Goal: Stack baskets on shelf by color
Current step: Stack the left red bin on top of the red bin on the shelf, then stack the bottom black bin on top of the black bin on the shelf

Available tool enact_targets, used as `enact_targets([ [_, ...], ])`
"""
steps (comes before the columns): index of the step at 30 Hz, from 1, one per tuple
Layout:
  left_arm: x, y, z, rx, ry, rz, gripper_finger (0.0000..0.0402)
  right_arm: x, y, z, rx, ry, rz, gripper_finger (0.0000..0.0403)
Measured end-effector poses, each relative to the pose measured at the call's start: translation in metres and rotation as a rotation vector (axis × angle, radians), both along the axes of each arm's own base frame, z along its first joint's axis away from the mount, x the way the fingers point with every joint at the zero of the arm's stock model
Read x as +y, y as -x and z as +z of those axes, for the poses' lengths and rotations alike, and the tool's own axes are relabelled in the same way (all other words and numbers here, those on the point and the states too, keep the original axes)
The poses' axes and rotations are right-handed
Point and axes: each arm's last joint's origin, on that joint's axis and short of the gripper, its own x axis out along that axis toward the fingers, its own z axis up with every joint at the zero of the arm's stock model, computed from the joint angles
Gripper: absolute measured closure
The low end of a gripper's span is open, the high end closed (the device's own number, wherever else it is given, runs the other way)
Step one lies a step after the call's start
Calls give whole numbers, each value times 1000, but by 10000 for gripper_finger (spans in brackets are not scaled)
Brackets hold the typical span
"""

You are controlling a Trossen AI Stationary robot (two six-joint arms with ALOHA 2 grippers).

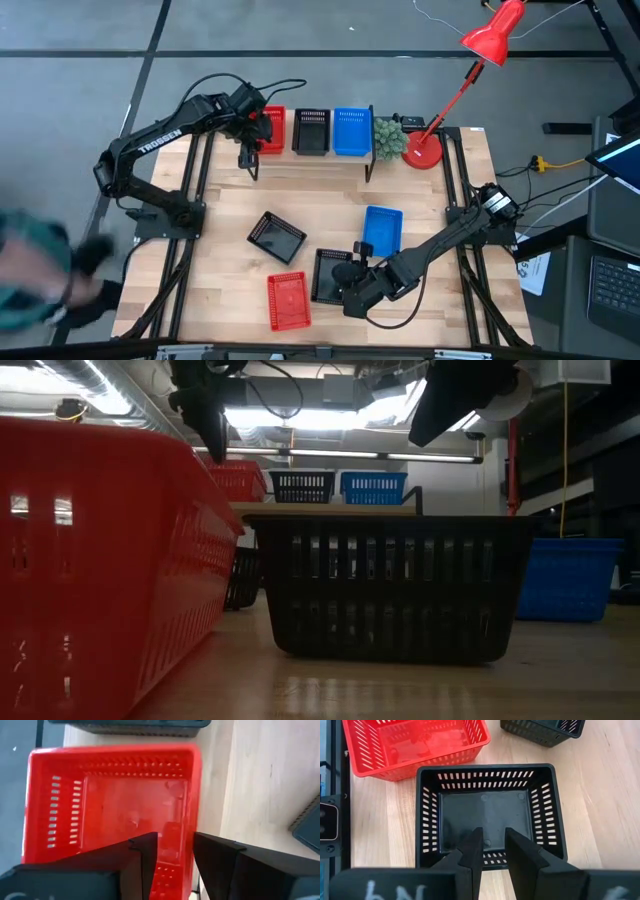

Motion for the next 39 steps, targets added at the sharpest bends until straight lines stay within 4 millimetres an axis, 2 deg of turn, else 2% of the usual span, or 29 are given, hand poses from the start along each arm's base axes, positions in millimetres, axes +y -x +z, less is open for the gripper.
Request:
enact_targets([
  [8, -21, 1, 32, -105, -22, -56, 285, 5, -5, -1, -21, -61, 31, 323],
  [13, -39, 4, 49, -181, -34, -87, 285, 16, -14, -32, 51, -86, 108, 323],
  [16, -46, 8, 56, -212, -40, -94, 285, 23, -17, -33, 14, -119, 128, 323],
  [23, -54, 11, 60, -238, -23, -91, 285, 38, -12, -39, 6, -134, 162, 323],
  [30, -58, 9, 60, -243, -12, -96, 285, 46, -13, -68, 61, -83, 163, 323],
  [35, -63, 7, 60, -252, 7, -93, 285, 46, -14, -79, 77, -51, 147, 325],
  [37, -66, 6, 59, -266, 41, -62, 285, 46, -15, -80, 65, -58, 129, 344],
  [39, -71, 6, 58, -271, 101, -17, 285, 47, -16, -78, 61, -48, 146, 381],
])
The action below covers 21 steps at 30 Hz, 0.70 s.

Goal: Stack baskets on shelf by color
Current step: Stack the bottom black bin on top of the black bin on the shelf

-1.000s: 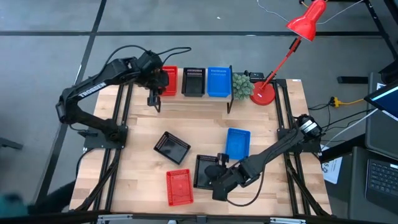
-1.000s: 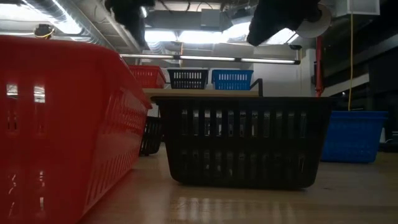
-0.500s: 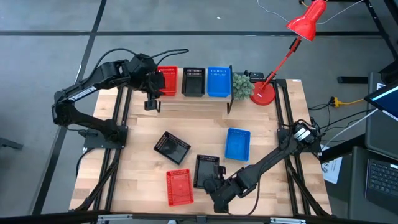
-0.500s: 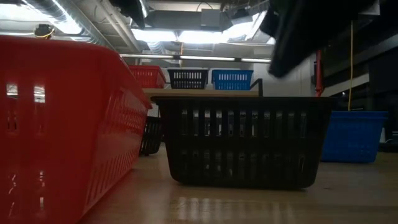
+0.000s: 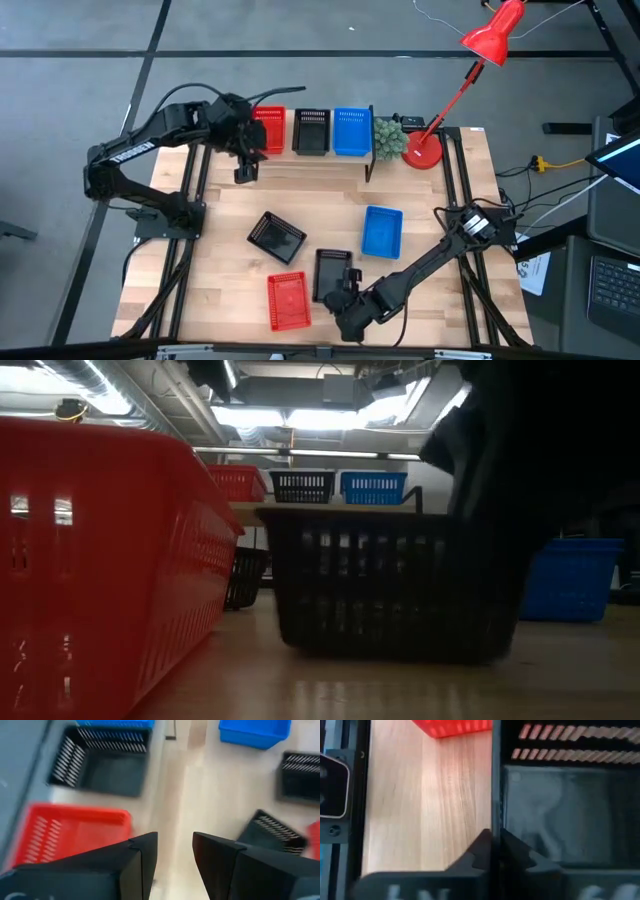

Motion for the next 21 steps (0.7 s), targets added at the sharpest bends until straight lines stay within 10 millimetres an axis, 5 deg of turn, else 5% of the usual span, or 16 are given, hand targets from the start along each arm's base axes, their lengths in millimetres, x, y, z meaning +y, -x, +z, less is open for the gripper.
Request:
enact_targets([
  [5, -19, 6, -9, 88, 226, 68, 285, 4, -7, 41, -3, 115, 56, 398],
  [11, -51, 6, -23, 208, 374, 73, 285, -17, 8, 119, -25, 617, -70, 400],
  [16, -83, 20, -19, 127, 383, 51, 285, -68, 0, 180, -109, 786, -204, 401],
  [21, -117, 29, -36, 39, 309, 57, 285, -156, -13, 223, -47, 788, -253, 401],
])
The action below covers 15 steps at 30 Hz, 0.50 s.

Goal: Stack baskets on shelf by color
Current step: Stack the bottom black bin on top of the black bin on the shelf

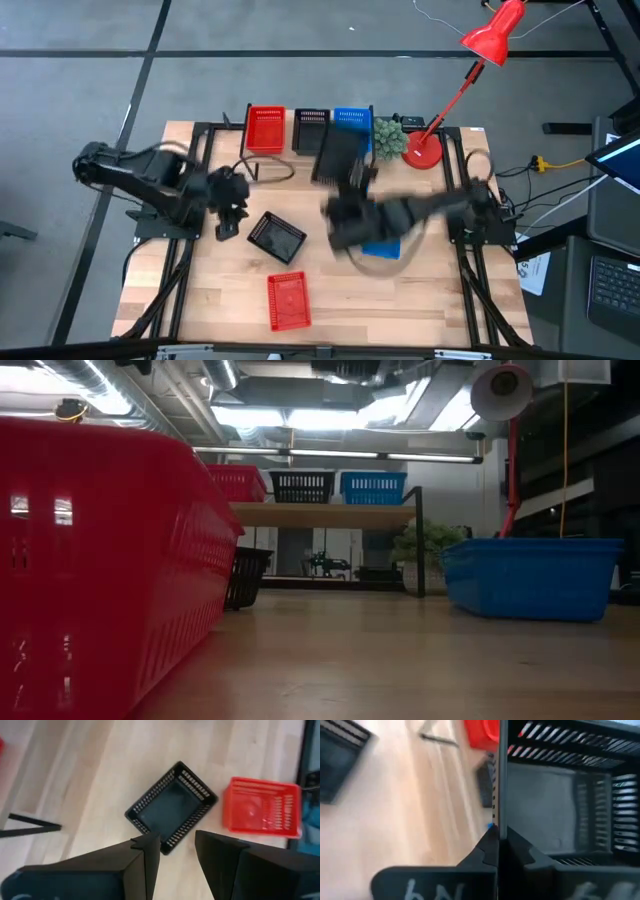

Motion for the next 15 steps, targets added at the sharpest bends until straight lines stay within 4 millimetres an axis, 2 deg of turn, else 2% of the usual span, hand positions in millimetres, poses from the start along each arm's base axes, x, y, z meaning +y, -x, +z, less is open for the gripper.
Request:
enact_targets([
  [4, -23, 6, -28, -132, -96, 49, 285, -73, -17, 11, 55, -163, 70, 402],
  [9, -48, 0, -67, -322, -180, 85, 285, -146, -37, 12, -4, -340, 261, 402],
  [12, -59, -2, -86, -397, -184, 89, 285, -178, -34, 7, -1, -401, 238, 402],
  [15, -65, -2, -101, -423, -214, 101, 285, -193, -30, 5, 5, -476, 269, 403],
])
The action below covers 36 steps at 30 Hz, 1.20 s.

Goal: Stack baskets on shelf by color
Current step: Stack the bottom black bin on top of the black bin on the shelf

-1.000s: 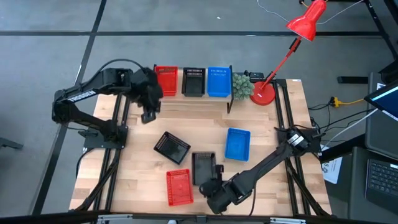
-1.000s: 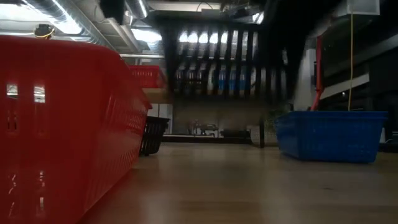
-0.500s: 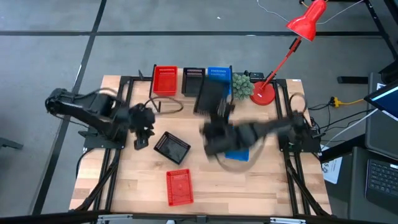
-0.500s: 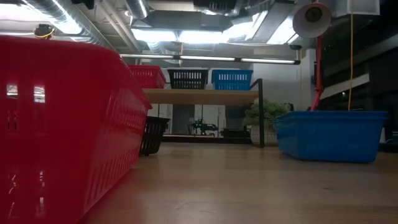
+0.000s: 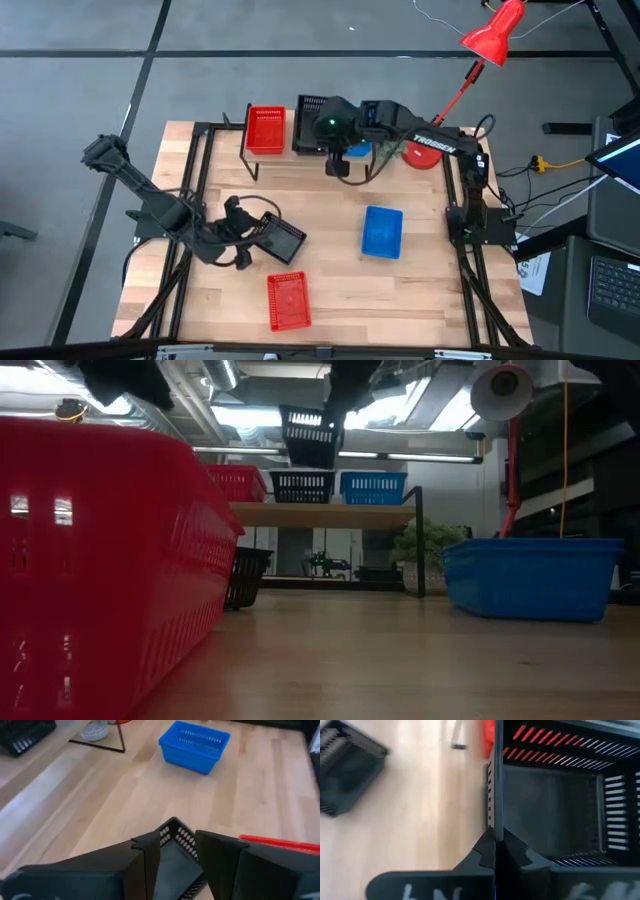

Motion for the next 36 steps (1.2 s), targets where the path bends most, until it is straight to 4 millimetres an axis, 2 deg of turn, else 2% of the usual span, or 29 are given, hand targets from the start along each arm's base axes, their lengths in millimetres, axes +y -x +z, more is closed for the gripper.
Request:
enact_targets([
  [3, -1, 2, -7, -10, -13, 26, 286, -10, -3, -3, -15, -7, 17, 403],
  [11, -1, 3, -7, -31, -35, 57, 289, -29, -11, -19, 10, -20, 42, 403],
  [24, 0, 2, -7, -37, -41, 64, 289, -37, -15, -32, 43, -60, 43, 401],
  [36, 0, 2, -7, -37, -40, 63, 289, -41, -18, -36, 50, -24, -2, 315],
])
